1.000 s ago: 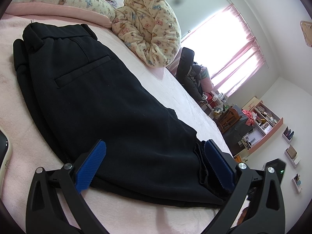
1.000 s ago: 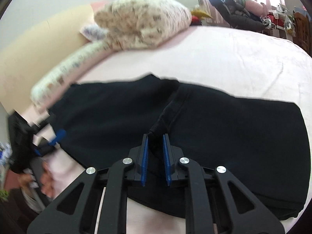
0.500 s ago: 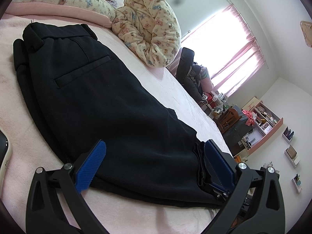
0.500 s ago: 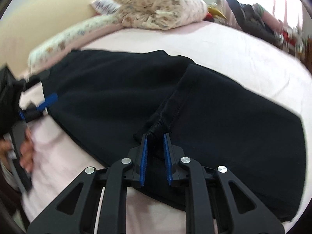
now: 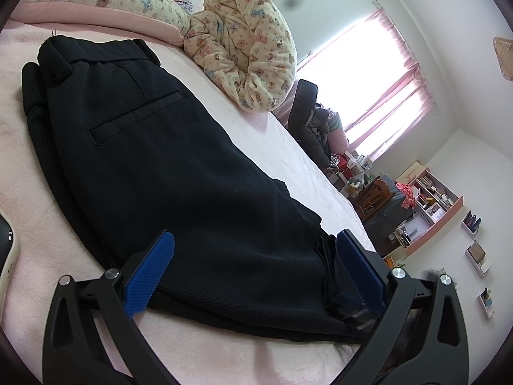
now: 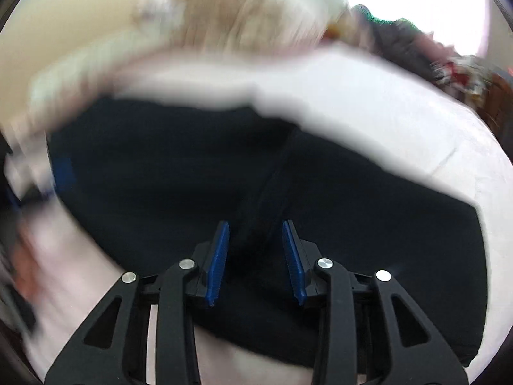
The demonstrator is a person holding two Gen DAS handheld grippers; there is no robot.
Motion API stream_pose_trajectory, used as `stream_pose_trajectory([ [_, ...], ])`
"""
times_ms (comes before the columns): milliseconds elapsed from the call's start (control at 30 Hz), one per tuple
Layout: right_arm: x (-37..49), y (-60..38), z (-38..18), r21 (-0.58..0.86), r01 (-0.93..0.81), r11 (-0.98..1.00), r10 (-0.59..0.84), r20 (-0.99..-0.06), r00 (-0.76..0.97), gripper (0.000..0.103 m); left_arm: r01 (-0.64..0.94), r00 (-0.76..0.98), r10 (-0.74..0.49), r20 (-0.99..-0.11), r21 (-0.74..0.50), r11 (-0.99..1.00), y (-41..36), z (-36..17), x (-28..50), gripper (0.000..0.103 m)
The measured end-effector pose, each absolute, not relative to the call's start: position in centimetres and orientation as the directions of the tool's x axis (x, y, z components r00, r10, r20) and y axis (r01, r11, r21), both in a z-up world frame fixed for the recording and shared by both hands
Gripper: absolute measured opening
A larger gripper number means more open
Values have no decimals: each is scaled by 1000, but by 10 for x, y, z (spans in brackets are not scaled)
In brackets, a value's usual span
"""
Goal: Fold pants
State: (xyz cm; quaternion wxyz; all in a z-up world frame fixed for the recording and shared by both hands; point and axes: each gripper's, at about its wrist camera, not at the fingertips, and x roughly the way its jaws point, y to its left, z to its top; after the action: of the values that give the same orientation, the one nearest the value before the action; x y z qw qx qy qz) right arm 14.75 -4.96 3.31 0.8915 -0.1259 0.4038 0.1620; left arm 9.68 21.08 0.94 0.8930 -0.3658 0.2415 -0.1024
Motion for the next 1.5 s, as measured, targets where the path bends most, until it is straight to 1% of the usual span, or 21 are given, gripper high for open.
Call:
stream_pose_trajectory([
  [67,140,-40,38,-157,-394,906,160,-734,660,37,9,864,-362,-351,-708,706,211,10,97,101],
  [200,122,-46,57,-36,-435,900,297,-681,669,37,8,864,-362,-351,-708,707,211,9,97,101],
  [267,119,-33,41,-99,-471,876,252,-740,624,37,10,864,-364,-349,-709,705,211,9,97,101],
  [300,114,-23,31,-194,-488,851,198,-742,640,37,13,864,-366,-346,-711,703,211,9,97,101],
  [367,107,-17,36,-244,-489,837,178,-725,665,37,16,865,-370,-339,-718,696,212,9,96,101],
  [433,102,-24,52,-185,-467,864,224,-691,687,37,20,866,-374,-331,-725,689,213,9,95,101],
  [500,99,-37,61,-153,-410,899,215,-662,718,41,19,866,-374,-333,-724,690,213,8,96,101],
  [567,112,-44,39,-147,-398,905,160,-752,639,45,20,865,-374,-333,-723,690,213,8,96,101],
  [667,111,-58,37,-79,-397,915,207,-753,625,45,22,866,-376,-330,-726,688,214,8,96,101],
  [733,103,-80,52,56,-379,924,303,-713,632,45,23,865,-381,-326,-733,680,215,8,96,101],
  [767,97,-93,58,125,-376,918,353,-688,634,50,6,859,-380,-344,-734,679,214,10,97,101],
  [800,91,-112,63,204,-363,909,401,-661,634,62,-11,851,-379,-363,-734,679,216,12,97,101],
  [867,84,-143,63,309,-338,889,458,-628,629,71,-48,841,-391,-374,-771,635,222,23,94,101],
  [900,80,-163,60,362,-327,873,487,-612,623,71,-58,845,-395,-361,-796,603,228,28,91,101],
  [967,68,-192,49,426,-288,857,506,-597,622,71,-137,839,-382,-388,-830,540,248,41,89,101],
  [1100,61,-249,17,653,-208,728,600,-459,656,70,-286,817,-341,-465,-841,460,300,56,90,101],
  [1167,63,-253,3,673,-204,711,610,-445,656,70,-330,804,-332,-494,-834,441,320,58,93,101],
  [1233,66,-244,8,649,-251,719,625,-444,642,74,-389,784,-311,-537,-815,429,338,59,97,101],
  [1300,66,-240,8,623,-258,738,618,-472,628,74,-425,773,-287,-566,-798,428,348,57,104,101],
  [1400,64,-247,7,654,-265,709,640,-439,630,74,-433,763,-329,-557,-817,380,354,48,117,101],
  [1500,62,-248,7,671,-268,692,651,-419,632,74,-480,721,-334,-607,-786,390,359,32,129,100],
])
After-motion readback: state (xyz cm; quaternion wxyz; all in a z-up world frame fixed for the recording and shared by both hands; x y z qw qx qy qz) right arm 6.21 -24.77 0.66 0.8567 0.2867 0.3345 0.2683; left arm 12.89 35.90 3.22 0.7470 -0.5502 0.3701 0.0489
